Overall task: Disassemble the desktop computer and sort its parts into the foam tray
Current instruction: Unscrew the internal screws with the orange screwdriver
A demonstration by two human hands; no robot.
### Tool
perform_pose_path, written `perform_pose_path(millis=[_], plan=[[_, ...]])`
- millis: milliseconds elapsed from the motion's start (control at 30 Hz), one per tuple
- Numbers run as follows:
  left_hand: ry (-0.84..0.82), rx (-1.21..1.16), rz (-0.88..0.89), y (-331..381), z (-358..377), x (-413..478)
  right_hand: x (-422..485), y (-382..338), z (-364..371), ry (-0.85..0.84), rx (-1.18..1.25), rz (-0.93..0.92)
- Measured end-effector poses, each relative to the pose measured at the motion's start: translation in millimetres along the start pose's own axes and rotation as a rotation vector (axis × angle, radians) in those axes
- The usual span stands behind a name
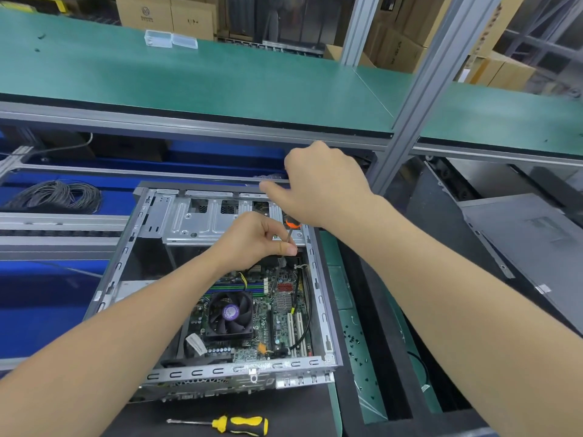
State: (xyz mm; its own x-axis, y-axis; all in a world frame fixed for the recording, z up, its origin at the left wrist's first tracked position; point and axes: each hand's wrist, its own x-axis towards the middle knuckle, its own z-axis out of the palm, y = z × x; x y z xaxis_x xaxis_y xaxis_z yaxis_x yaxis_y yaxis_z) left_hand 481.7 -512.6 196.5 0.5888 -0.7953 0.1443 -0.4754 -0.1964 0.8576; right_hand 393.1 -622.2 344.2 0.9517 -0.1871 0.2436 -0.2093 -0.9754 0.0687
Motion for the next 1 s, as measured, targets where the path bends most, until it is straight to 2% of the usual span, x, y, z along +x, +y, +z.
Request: perform_pose_path(millis=[167, 367, 467, 633, 867, 1000], plan=[[0.044, -0.051, -0.039, -8, 4, 0, 5, 2, 6, -0.051, 0.217, 0.037], [0.132, -0.15, -0.113, -25, 7, -1, -14, 7, 21, -0.024, 0.651, 0.073], [0.13, -0.136, -0.102, -25, 7, -6, -24, 10, 41, -0.045, 0.747, 0.069], [-0.053, 0.121, -0.113, -34, 4, -22, -36, 10, 65, -0.059, 0.859, 0.066], [-0.1, 0.43, -0.212, -55, 14, -36, -35, 21, 61, -0.002, 0.91, 0.1], [-0.098, 0.491, -0.274, -64, 25, -42, -36, 30, 48, 0.016, 1.016, 0.132]])
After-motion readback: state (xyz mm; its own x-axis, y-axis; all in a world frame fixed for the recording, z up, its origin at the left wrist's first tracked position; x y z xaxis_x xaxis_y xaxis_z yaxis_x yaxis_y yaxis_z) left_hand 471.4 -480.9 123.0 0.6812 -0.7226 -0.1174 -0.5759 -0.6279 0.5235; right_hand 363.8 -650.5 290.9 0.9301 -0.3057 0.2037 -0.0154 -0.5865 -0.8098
